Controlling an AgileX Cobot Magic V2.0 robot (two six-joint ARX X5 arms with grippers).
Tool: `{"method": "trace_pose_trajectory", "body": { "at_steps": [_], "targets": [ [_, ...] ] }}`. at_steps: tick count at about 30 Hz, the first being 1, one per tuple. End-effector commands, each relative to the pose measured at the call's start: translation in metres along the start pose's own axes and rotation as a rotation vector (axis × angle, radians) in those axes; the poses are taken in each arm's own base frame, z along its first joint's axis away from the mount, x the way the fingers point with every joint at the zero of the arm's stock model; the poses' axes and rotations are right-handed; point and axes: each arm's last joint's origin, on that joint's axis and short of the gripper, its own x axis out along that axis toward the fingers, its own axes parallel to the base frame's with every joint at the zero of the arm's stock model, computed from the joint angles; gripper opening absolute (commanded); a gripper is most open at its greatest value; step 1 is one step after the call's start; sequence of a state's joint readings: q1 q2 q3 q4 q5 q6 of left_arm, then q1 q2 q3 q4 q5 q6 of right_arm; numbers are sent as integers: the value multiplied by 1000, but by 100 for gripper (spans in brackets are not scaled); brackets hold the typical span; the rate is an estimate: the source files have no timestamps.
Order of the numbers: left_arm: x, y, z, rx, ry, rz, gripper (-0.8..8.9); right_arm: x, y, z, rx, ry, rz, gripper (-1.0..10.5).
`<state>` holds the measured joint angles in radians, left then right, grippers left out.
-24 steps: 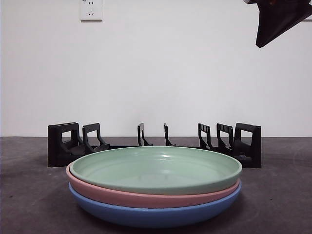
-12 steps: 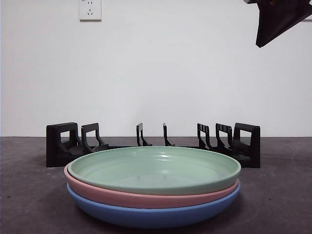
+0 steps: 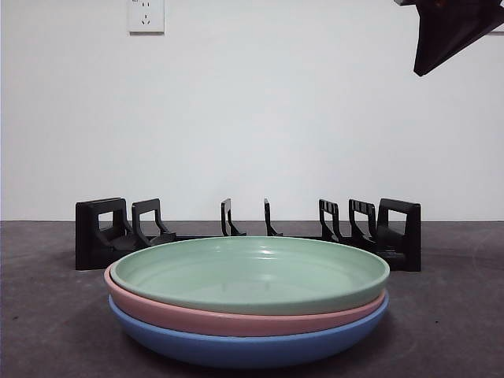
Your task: Place the plate
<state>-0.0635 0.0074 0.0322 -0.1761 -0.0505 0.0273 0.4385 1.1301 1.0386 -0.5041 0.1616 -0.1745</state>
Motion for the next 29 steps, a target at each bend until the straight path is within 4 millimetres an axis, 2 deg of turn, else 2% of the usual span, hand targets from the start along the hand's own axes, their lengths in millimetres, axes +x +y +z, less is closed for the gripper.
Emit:
{"method": "trace_pose_trajectory", "body": {
  "at_steps": [1,4,6,9,10,14,17,22,29],
  "targets": [
    [2,0,-5,-10,6,-3,8,-2,-1,3,-1,-16,-18,19],
    [2,0,-5,-10,6,-3,8,-19,-11,-2,13,-84,-41,19],
    [2,0,-5,-10,6,-3,8,-30,-15,-18,44,-219,-37,19],
    [2,0,-5,-10,6,-3,8,-41,-17,-67,88,-439,-65,19],
    [2,0,-5,-10,6,-3,8,-42,-15,-93,116,-477,-101,19],
    [2,0,-5,-10,6,-3,8,-37,-10,-165,189,-479,-220,19],
    [2,0,-5,-10,6,-3,7,-31,-5,-198,211,-448,-271,19],
    [2,0,-5,-10,6,-3,8,-25,0,-225,249,-433,-314,19],
    [2,0,-4,-10,-2,-3,8,-22,0,-228,253,-418,-326,19]
  ]
}}
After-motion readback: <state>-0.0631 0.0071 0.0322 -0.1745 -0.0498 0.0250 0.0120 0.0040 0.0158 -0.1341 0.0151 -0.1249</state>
